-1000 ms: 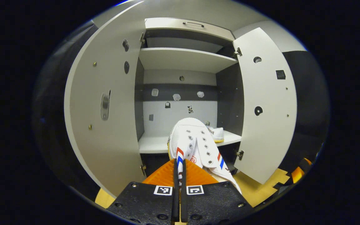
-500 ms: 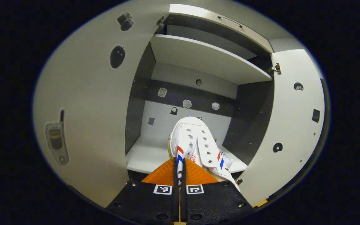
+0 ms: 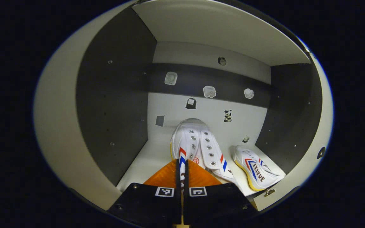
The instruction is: Grab one shoe with the right hand and put it into the shoe cabinet, grab the other shoe with the left hand and put it into the shoe cabinet; then close the right door with the right hand and the left door with the left hand.
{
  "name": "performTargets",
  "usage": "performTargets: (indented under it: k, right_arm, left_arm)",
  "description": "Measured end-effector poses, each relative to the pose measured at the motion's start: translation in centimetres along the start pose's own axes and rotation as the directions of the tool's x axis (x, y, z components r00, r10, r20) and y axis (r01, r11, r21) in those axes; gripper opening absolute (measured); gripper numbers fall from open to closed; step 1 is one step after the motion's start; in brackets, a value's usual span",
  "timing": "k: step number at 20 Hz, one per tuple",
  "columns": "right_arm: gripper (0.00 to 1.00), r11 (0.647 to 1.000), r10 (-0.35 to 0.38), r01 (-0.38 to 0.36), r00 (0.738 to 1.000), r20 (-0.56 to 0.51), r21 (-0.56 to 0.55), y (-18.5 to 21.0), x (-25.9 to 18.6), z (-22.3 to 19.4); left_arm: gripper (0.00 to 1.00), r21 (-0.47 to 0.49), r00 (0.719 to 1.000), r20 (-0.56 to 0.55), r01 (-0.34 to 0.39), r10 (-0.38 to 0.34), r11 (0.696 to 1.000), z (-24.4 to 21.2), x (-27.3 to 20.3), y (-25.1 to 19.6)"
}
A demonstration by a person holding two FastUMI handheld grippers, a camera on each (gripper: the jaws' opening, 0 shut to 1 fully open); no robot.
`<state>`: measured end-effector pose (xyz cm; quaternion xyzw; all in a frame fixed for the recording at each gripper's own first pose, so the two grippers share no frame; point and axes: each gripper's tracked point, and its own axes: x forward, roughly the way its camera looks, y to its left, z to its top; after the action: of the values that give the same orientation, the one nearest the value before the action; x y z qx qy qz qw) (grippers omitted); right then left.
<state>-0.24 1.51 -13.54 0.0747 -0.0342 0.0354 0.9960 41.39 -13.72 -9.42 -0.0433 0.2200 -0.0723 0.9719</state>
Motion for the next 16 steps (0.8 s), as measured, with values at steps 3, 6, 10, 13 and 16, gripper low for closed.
performTargets:
  k: [3,6,10,13,16]
  right_arm:
    - [0.98,1.000,0.018,-0.018,1.000,-0.019,0.006,0.5,0.3,-0.8]
    - [0.97,1.000,0.022,-0.022,0.999,-0.033,-0.003,0.8,0.9,-1.6]
    - [0.97,1.000,0.025,-0.026,0.998,-0.062,-0.017,1.2,1.4,-2.7]
    - [0.97,0.999,0.027,-0.028,0.998,-0.062,-0.022,1.4,1.3,-2.6]
    - [0.97,0.999,0.020,-0.022,0.999,-0.037,-0.038,1.5,1.0,-1.8]
  left_arm:
    - [0.03,0.018,0.999,-0.032,-0.013,0.014,1.000,-1.0,3.2,0.4]
    - [0.06,0.031,0.998,-0.055,-0.016,0.017,0.999,-2.0,5.2,0.7]
    - [0.19,0.039,0.999,-0.034,-0.013,0.015,0.999,-1.7,5.9,1.0]
    - [0.22,0.039,0.999,0.037,0.002,-0.003,0.999,0.8,4.0,0.2]
    - [0.71,0.077,0.998,0.061,-0.034,0.029,0.996,1.8,1.4,0.2]
